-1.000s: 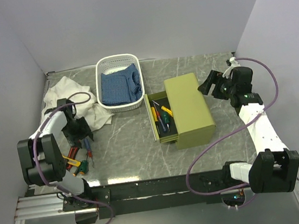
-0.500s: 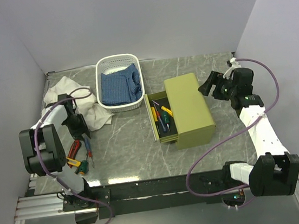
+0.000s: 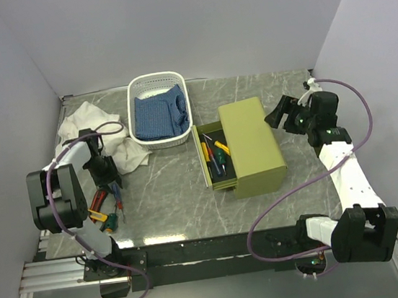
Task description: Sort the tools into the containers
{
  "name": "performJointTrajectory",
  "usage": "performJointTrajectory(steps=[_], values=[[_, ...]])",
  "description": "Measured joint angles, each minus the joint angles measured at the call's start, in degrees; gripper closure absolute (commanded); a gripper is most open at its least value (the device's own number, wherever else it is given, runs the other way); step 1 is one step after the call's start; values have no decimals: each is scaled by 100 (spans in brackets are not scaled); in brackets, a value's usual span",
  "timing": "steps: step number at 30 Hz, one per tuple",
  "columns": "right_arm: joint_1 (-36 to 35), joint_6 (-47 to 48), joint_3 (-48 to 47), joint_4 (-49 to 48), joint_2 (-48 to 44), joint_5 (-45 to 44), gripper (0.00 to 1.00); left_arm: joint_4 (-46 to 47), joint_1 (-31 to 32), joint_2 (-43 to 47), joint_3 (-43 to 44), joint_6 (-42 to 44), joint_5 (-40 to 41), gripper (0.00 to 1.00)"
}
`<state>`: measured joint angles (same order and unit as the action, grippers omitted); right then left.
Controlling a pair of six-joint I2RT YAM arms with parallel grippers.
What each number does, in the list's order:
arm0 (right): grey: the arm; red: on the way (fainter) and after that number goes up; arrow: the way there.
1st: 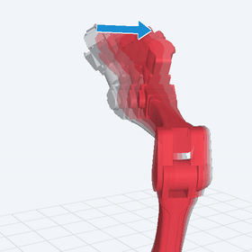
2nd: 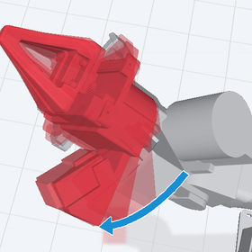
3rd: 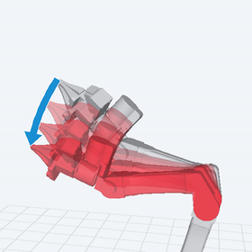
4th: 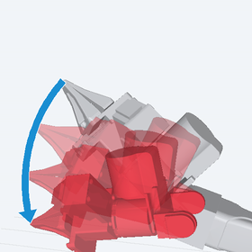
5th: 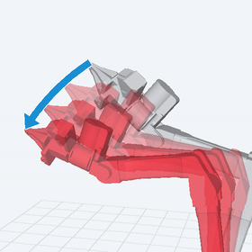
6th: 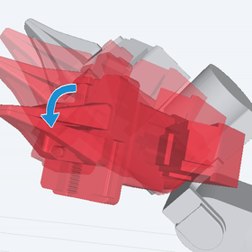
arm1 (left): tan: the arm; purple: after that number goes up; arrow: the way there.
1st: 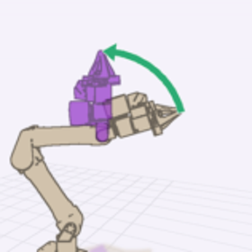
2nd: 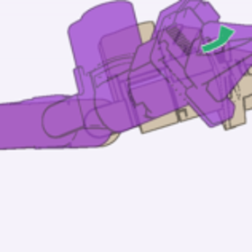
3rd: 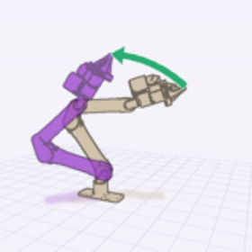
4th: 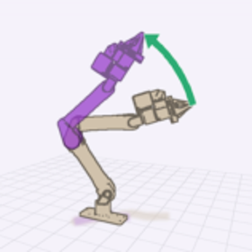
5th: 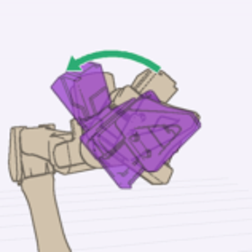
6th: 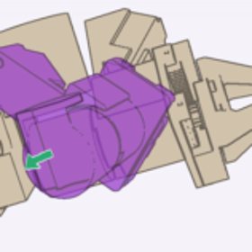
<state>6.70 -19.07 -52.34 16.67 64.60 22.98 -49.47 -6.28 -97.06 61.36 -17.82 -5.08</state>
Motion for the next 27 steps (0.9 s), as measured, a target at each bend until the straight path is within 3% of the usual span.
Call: performJointTrajectory(steps=[2,6,11,15,21,27], values=[[2,-2,20,7,-2,0,13,-11,0,-22,-17,4,-13,55],[7,0,20,0,-9,-2,13,-9,0,-109,-17,39,-157,73],[11,-2,33,0,-37,-2,13,-44,0,-153,4,114,-437,77],[15,-20,92,-24,-122,-2,13,-42,0,-153,4,114,-592,97],[42,-17,105,-35,-149,-2,13,-63,0,-101,31,164,-1093,99],[76,-17,105,-35,-192,-7,13,240,140,356,374,-63,-2885,99]])
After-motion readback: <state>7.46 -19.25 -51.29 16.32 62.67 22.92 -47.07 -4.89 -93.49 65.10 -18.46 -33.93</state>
